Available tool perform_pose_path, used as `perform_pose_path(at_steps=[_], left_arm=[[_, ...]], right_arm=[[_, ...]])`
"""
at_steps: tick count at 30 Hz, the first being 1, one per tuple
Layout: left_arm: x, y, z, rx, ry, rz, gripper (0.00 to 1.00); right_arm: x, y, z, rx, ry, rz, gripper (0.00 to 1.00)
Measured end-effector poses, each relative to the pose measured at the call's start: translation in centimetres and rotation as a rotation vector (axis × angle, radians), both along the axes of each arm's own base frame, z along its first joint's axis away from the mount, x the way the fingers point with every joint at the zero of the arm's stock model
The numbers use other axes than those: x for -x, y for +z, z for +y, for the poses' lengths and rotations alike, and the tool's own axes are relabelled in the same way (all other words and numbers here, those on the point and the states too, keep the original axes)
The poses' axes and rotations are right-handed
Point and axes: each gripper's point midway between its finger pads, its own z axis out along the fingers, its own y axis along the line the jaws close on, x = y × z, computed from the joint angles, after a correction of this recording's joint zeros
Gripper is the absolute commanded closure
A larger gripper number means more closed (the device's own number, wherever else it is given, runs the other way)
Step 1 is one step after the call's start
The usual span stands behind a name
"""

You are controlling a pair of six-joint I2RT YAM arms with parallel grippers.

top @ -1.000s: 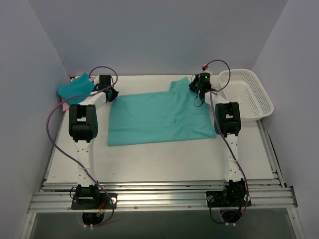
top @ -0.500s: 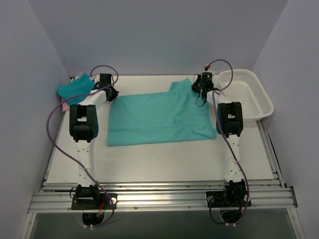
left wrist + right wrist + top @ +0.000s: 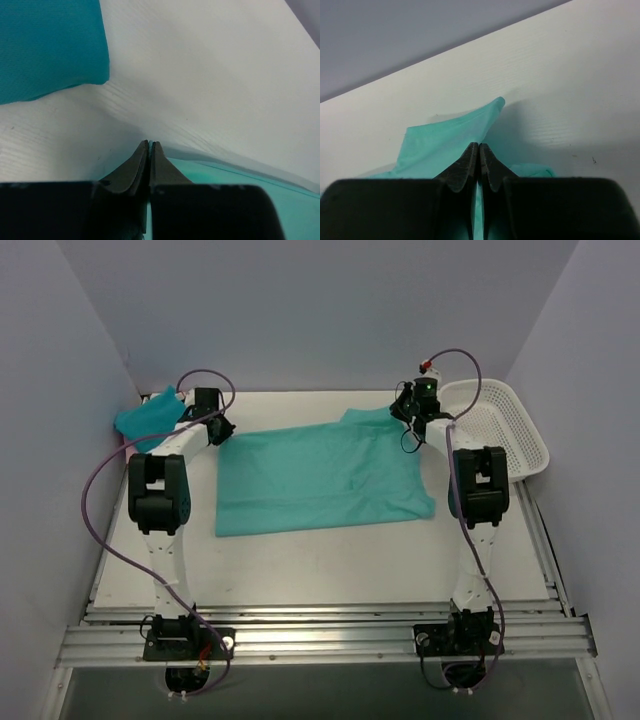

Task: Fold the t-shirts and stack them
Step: Grap the side of the flattened tshirt furthest away from the robot with both arms, then fold the other side of the tshirt into a rectangle

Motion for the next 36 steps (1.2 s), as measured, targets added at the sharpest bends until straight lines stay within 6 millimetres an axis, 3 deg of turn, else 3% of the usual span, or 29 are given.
perform_pose_path(at_steps=[7, 10, 23, 30, 36], left_arm=[[2.3, 4.3, -0.2, -0.014, -0.011, -0.059, 0.98], [3.8, 5.3, -0.3, -0.018, -0.014, -0.070, 0.98], [12.7, 4.8, 0.4, -0.047, -0.009, -0.032, 0.98], [15.5, 3.9, -0.1, -0.064, -0.022, -0.019, 0.98], [16.9, 2.5, -0.3, -0.097, 0.002, 0.013, 0.98]], right_arm=[[3.4, 1.2, 0.3, 0.016, 0.009, 0.011, 1.00], [5.2, 1.3, 0.2, 0.027, 0.006, 0.024, 1.00], [14.6, 4.3, 0.6, 0.076, 0.007, 0.004, 1.00], [18.3, 1.7, -0.4, 0.105, -0.031, 0.056, 1.00], [21.3, -2.6, -1.5, 0.114, -0.083, 0.145, 1.00]])
